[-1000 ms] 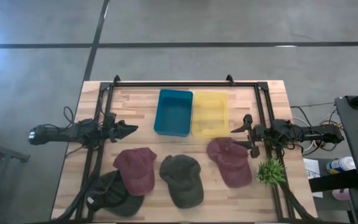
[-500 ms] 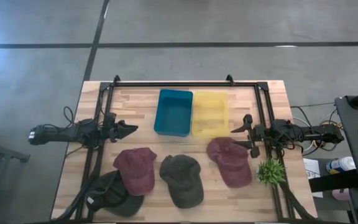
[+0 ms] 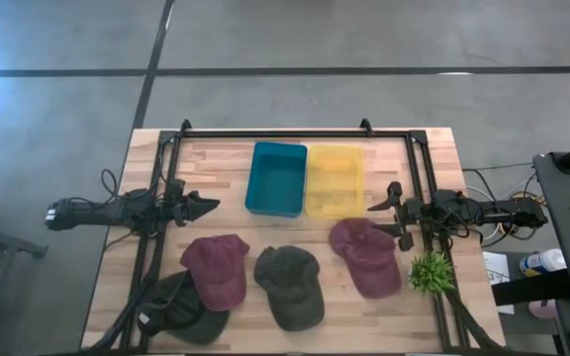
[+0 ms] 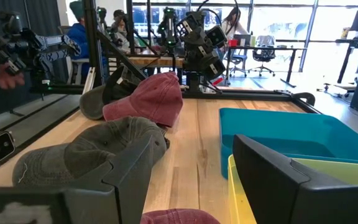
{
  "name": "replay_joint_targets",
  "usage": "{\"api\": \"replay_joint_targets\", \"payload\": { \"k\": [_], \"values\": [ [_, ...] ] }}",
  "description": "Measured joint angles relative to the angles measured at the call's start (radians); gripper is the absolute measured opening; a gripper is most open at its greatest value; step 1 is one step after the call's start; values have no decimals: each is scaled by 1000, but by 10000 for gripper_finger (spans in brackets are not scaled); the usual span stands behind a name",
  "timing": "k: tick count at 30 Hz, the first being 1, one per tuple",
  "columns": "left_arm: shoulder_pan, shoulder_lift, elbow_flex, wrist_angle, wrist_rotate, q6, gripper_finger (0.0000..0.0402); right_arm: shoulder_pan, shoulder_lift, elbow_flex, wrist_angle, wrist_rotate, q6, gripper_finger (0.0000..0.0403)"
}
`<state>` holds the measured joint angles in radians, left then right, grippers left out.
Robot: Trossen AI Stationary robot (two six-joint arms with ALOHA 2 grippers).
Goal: Pick & Place hat
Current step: Put the right black cap into the yellow bin
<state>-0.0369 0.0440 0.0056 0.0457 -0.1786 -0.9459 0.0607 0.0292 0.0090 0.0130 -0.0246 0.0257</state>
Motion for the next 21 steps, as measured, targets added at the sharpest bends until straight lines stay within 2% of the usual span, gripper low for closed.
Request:
{"api": "replay_joint_targets", "payload": {
  "k": [5, 12, 16, 18, 21],
  "values": [
    [0, -1, 0, 43, -180, -13, 161, 0, 0, 0, 0, 0, 0, 219],
    [0, -2, 0, 109, -432, -378, 161, 0, 0, 0, 0, 0, 0, 219],
    [0, 1, 0, 109, -580, -439, 161, 0, 0, 0, 0, 0, 0, 219],
    [0, 0, 0, 109, -622, -440, 161, 0, 0, 0, 0, 0, 0, 219],
    [0, 1, 0, 109, -626, -441, 161, 0, 0, 0, 0, 0, 0, 219]
  ]
}}
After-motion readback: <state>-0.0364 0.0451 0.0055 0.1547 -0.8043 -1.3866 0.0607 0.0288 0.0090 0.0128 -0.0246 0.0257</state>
